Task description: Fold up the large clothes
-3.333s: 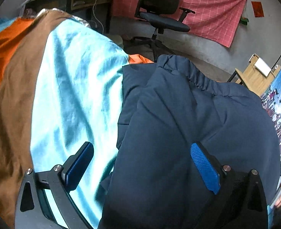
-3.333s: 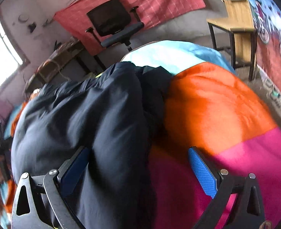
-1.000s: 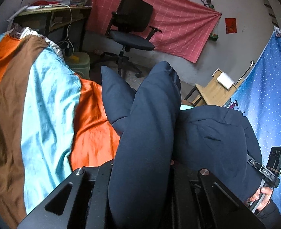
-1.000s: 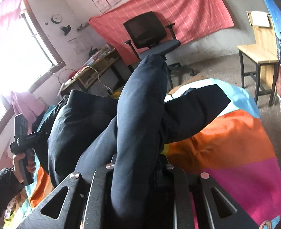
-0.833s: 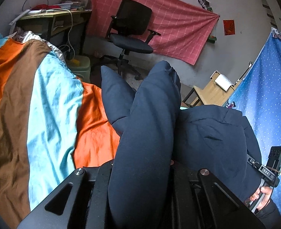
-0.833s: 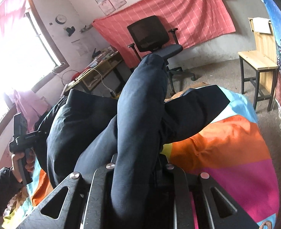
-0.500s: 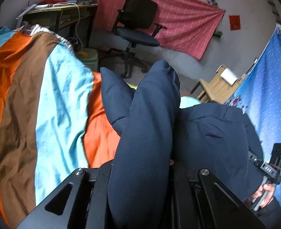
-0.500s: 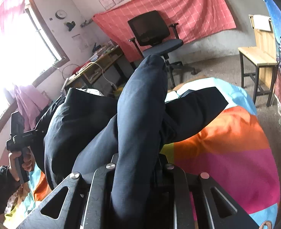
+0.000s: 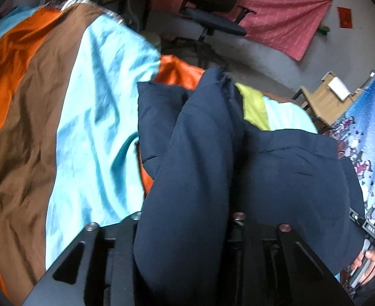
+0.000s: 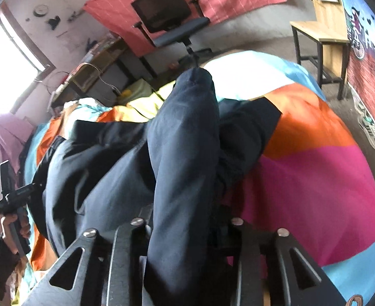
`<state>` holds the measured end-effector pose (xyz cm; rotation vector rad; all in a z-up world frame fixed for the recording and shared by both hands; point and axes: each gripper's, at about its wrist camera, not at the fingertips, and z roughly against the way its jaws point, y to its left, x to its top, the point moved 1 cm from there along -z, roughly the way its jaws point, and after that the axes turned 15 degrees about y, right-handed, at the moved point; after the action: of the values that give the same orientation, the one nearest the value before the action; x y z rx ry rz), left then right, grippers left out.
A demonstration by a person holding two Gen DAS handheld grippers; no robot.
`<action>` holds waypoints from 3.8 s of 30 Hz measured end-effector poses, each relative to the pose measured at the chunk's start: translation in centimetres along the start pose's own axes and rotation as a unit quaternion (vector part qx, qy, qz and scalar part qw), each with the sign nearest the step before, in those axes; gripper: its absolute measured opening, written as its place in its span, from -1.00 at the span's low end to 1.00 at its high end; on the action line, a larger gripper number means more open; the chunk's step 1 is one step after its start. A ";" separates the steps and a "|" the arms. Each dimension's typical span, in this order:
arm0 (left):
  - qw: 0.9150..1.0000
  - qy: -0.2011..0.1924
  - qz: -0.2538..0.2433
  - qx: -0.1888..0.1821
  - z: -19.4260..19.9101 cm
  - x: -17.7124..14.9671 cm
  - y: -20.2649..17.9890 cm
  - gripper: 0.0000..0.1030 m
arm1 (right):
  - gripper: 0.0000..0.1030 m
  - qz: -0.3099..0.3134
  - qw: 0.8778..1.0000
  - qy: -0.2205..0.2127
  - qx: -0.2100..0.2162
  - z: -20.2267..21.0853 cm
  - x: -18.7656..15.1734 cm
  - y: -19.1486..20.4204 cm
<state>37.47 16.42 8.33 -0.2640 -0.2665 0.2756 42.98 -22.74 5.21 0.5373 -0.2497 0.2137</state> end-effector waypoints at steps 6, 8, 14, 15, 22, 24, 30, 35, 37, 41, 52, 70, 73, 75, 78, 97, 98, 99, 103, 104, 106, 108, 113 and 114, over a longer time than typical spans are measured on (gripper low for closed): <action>0.999 0.001 0.036 0.002 -0.6 0.4 1.1 0.03 | 0.32 -0.034 0.999 0.018 -0.035 -0.9 -0.7 -1.1; 0.999 0.001 0.054 0.006 -0.8 0.6 1.4 0.22 | 0.56 -0.043 0.998 0.010 -0.051 -0.8 -1.0 -1.4; 0.994 -0.046 0.076 0.058 0.4 0.8 1.6 0.52 | 0.66 -0.064 0.994 -0.014 -0.083 0.4 -1.5 -1.7; 0.993 -0.064 0.073 0.066 1.0 0.7 1.5 0.56 | 0.67 -0.062 0.994 -0.020 -0.088 0.7 -1.7 -1.6; 0.985 -0.137 0.046 0.095 3.4 -1.4 -0.2 0.87 | 0.90 -0.031 0.993 -0.078 -0.089 2.5 -3.0 0.5; 0.984 -0.148 0.038 0.097 3.8 -2.2 -0.8 0.91 | 0.99 -0.020 0.990 -0.095 -0.100 3.1 -3.5 1.4; 0.977 -0.192 0.000 0.092 6.3 -4.7 -3.6 0.96 | 1.00 0.004 0.979 -0.153 -0.132 5.6 -5.2 4.8; 0.969 -0.230 -0.047 0.082 8.9 -7.6 -5.6 0.96 | 1.00 0.024 0.971 -0.182 -0.152 7.1 -7.2 7.3; 0.966 -0.239 -0.060 0.078 9.7 -8.8 -6.3 0.97 | 1.00 0.029 0.968 -0.191 -0.158 7.6 -8.3 8.2; 0.962 -0.252 -0.087 0.063 11.1 -11.2 -7.8 0.97 | 1.00 0.026 0.965 -0.206 -0.157 8.5 -10.7 9.9; 0.952 -0.279 -0.119 0.049 14.5 -16.0 -9.3 0.97 | 1.00 0.062 0.948 -0.263 -0.167 10.9 -16.7 14.9; 0.940 -0.307 -0.133 0.072 15.5 -24.1 -6.9 0.97 | 1.00 0.112 0.939 -0.278 -0.170 10.7 -23.2 20.6; 0.939 -0.305 -0.137 0.078 15.0 -24.9 -6.5 0.97 | 1.00 0.115 0.937 -0.280 -0.176 10.4 -24.1 21.0; 0.939 -0.304 -0.137 0.085 14.7 -25.4 -6.4 0.97 | 1.00 0.115 0.937 -0.280 -0.175 10.1 -24.6 21.0; 0.941 -0.300 -0.131 0.084 14.1 -26.2 -5.9 0.97 | 1.00 0.110 0.938 -0.277 -0.176 9.6 -25.5 20.8; 0.958 -0.236 -0.127 0.105 8.8 -30.2 -4.1 0.97 | 1.00 0.093 0.951 -0.232 -0.184 5.7 -29.8 18.7; 0.957 -0.236 -0.130 0.107 8.7 -30.5 -4.1 0.97 | 1.00 0.089 0.952 -0.230 -0.183 5.5 -29.9 18.5; 0.956 -0.237 -0.133 0.107 8.6 -30.6 -4.2 0.97 | 1.00 0.085 0.953 -0.226 -0.182 5.3 -30.1 18.3; 0.956 -0.235 -0.141 0.105 8.3 -31.0 -4.3 0.97 | 1.00 0.081 0.957 -0.213 -0.177 4.8 -30.4 18.0; 0.956 -0.232 -0.142 0.106 8.1 -31.1 -4.3 0.97 | 1.00 0.082 0.957 -0.212 -0.177 4.8 -30.5 18.0; 0.958 -0.225 -0.141 0.108 7.7 -31.1 -4.2 0.97 | 1.00 0.086 0.957 -0.213 -0.175 4.8 -30.6 18.2; 0.960 -0.220 -0.139 0.106 7.6 -31.1 -4.0 0.97 | 1.00 0.089 0.957 -0.214 -0.174 4.8 -30.7 18.3; 0.960 -0.221 -0.135 0.104 7.9 -31.2 -3.6 0.97 | 1.00 0.092 0.956 -0.216 -0.174 4.9 -30.8 18.4; 0.960 -0.222 -0.134 0.104 7.9 -31.3 -3.6 0.97 | 1.00 0.092 0.956 -0.216 -0.173 5.0 -30.8 18.4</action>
<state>6.96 5.43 9.82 0.0479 -0.7072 0.0892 7.98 -14.09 9.19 0.2051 -0.7515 0.2250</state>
